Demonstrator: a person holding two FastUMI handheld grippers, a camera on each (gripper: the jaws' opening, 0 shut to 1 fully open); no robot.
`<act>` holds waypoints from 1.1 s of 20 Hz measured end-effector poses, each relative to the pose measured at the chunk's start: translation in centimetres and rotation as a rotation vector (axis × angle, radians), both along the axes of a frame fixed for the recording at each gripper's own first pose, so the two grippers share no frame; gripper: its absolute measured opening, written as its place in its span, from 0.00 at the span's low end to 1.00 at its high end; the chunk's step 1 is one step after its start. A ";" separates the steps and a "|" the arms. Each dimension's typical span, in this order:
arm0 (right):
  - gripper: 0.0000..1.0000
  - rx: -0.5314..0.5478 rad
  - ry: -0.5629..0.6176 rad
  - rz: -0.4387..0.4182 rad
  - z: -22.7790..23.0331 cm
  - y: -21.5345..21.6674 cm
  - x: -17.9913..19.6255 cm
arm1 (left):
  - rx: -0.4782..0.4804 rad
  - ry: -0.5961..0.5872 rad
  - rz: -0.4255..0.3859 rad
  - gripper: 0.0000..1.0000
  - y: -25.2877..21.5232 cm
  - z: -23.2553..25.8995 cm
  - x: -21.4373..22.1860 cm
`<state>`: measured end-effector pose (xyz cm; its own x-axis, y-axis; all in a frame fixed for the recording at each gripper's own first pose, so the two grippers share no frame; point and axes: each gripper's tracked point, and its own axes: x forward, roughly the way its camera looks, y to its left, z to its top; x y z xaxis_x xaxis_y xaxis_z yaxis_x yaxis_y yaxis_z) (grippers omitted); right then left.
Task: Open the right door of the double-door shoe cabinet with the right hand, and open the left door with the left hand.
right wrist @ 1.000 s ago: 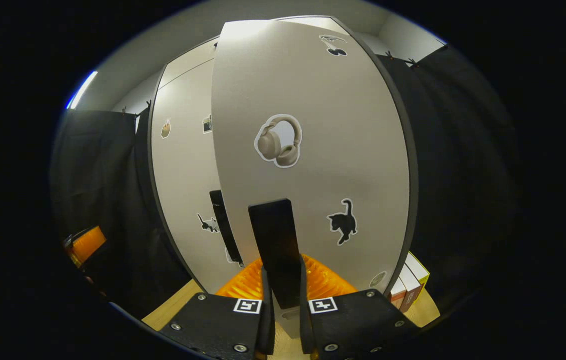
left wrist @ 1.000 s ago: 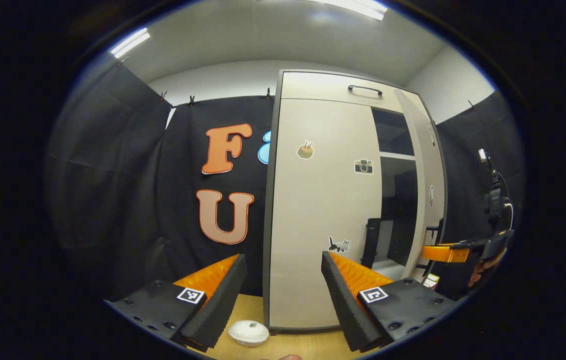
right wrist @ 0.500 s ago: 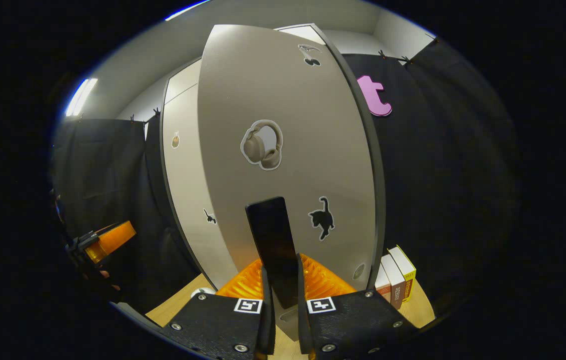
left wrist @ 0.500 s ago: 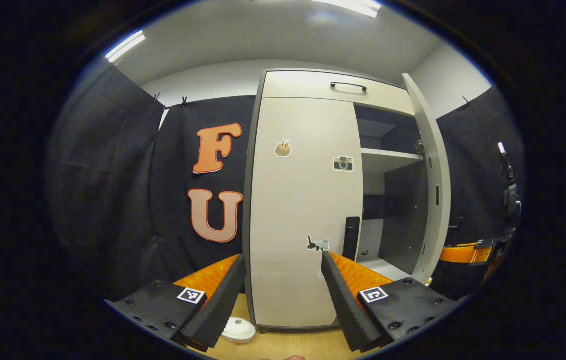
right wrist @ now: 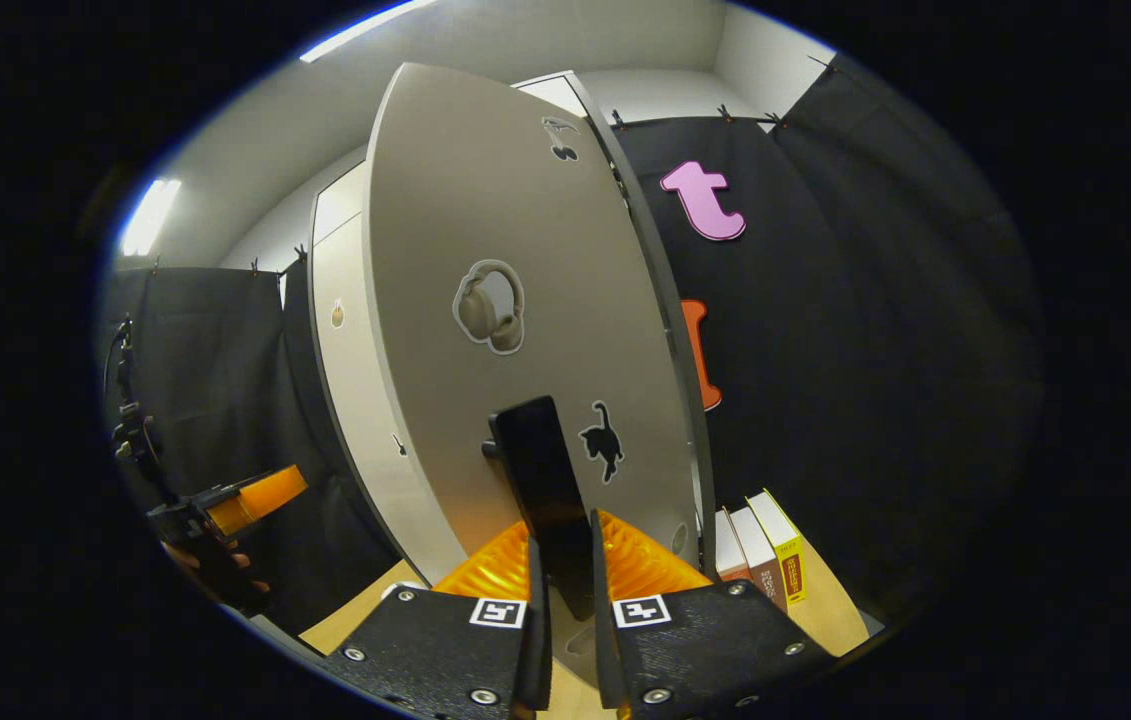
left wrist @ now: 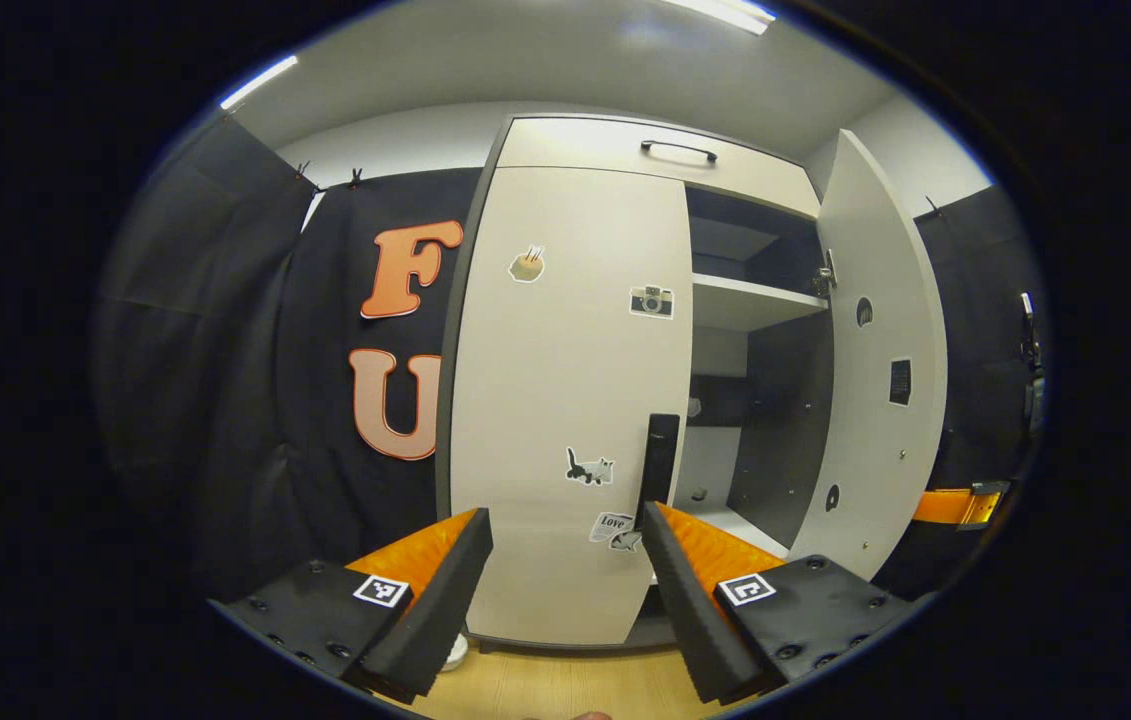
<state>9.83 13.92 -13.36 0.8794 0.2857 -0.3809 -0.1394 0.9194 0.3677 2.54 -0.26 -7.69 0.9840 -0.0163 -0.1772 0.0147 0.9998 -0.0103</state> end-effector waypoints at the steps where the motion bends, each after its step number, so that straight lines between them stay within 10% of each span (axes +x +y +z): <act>1: 0.17 -0.001 0.001 -0.005 0.0 -0.3 0.0 | 0.001 0.000 -0.001 0.95 0.0 0.0 -0.2; 14: 0.10 -0.064 -0.038 -0.166 -0.5 -6.3 1.0 | -0.013 0.052 -0.022 0.96 -2.7 -2.9 1.2; 22: 0.09 0.033 0.003 -0.124 0.2 -5.9 -0.9 | 0.038 0.059 -0.052 0.98 -4.9 -3.1 4.6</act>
<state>8.95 7.98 -13.11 0.9074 0.1877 -0.3761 -0.0245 0.9169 0.3984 7.16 -5.15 -10.75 0.9699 -0.0588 -0.2363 0.0666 0.9975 0.0253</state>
